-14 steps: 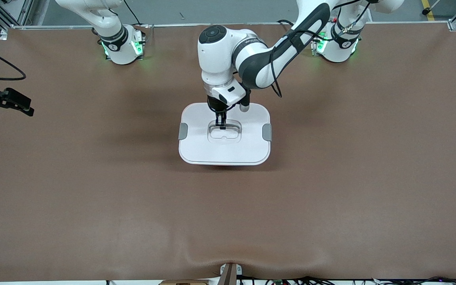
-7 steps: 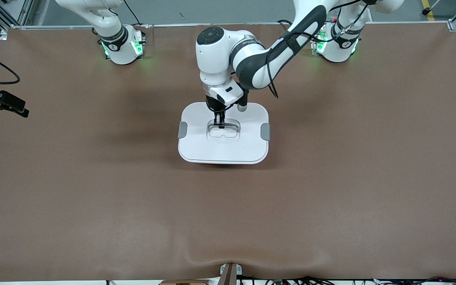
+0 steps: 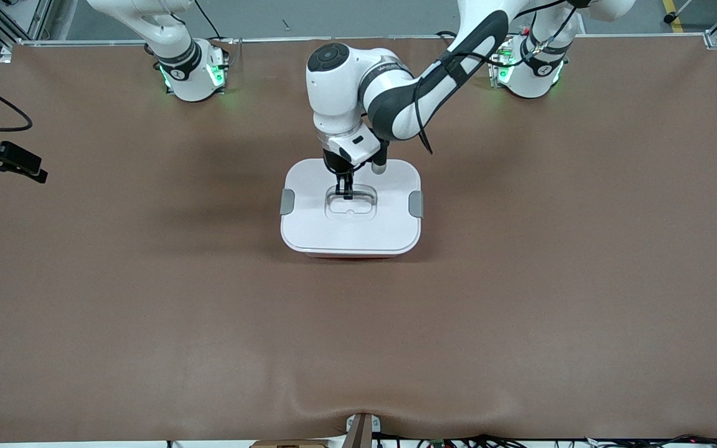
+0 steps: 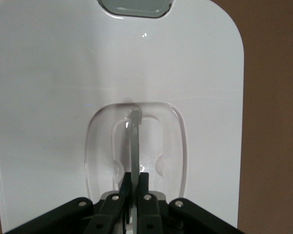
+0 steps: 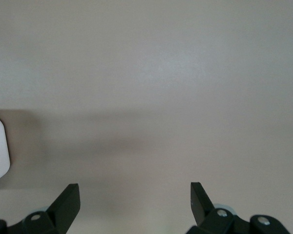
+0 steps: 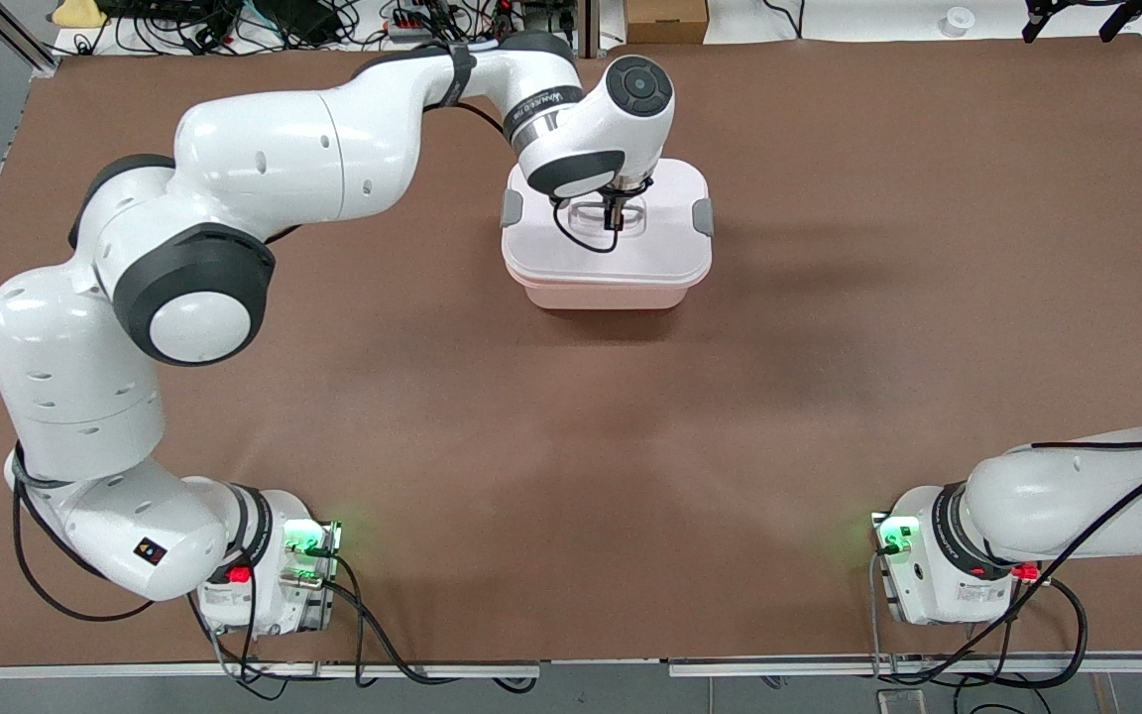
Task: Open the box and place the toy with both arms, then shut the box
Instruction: 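Press the lid down onto the tub with the left gripper, then release the lid handle and raise the left gripper away from the box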
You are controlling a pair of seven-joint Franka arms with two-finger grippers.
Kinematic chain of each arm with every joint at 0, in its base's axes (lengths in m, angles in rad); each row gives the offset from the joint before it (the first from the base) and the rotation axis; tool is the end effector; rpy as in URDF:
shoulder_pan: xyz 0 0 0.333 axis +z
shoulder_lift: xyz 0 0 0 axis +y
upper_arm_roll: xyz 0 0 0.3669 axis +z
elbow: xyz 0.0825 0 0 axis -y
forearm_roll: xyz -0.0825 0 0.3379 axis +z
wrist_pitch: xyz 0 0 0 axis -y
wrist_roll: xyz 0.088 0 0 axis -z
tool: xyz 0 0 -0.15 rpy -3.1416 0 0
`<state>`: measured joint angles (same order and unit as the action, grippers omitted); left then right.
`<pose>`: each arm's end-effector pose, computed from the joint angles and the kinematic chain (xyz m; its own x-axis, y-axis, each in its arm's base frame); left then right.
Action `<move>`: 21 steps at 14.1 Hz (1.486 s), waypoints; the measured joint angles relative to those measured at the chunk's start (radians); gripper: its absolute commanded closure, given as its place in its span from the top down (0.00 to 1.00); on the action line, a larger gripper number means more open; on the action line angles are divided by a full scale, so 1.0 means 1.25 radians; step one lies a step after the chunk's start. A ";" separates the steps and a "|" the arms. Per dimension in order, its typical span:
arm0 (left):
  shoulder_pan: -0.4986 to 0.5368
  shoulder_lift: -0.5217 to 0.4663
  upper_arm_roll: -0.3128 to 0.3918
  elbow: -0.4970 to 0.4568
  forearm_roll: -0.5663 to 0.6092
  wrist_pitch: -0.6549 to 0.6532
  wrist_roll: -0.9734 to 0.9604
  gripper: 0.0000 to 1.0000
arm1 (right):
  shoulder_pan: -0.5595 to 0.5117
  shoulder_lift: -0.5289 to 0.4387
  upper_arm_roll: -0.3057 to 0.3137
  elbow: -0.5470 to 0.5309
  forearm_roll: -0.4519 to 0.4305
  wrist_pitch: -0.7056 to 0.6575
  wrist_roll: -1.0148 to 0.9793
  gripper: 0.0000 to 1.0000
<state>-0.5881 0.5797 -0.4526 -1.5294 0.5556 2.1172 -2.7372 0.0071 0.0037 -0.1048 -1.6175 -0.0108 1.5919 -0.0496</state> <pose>0.4366 -0.5451 0.3749 0.0681 0.9965 0.0492 0.9654 -0.0782 0.2489 0.5065 -0.0511 0.6125 0.9984 -0.0478 -0.0298 -0.0476 -0.9988 0.0097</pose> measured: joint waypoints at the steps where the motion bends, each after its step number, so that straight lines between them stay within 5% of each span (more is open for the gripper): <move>1: 0.000 0.000 0.000 -0.001 0.000 0.000 -0.002 0.00 | 0.000 0.000 0.000 0.000 0.004 0.000 0.000 1.00; 9: -0.001 0.000 0.001 -0.008 0.000 0.004 -0.006 0.02 | 0.004 -0.002 0.005 0.007 0.041 0.000 0.022 1.00; 10: 0.000 0.000 0.001 -0.008 0.000 0.004 -0.006 0.25 | 0.004 -0.002 0.005 0.008 0.041 0.000 0.023 1.00; 11: 0.000 0.000 0.001 -0.008 0.000 0.004 -0.006 0.74 | 0.004 -0.002 0.005 0.009 0.041 0.000 0.024 1.00; 12: 0.001 0.000 0.003 -0.009 0.000 0.001 -0.006 1.00 | 0.005 -0.003 0.005 0.010 0.041 0.000 0.025 1.00; 21: 0.029 -0.086 0.007 0.003 -0.021 -0.067 0.074 1.00 | 0.005 -0.005 0.005 0.014 0.043 -0.010 0.031 1.00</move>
<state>-0.5515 0.4719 -0.4441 -1.5255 0.5294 2.0340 -2.6445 0.0129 -0.0027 -0.0987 -1.5998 0.0435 1.5795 -0.0102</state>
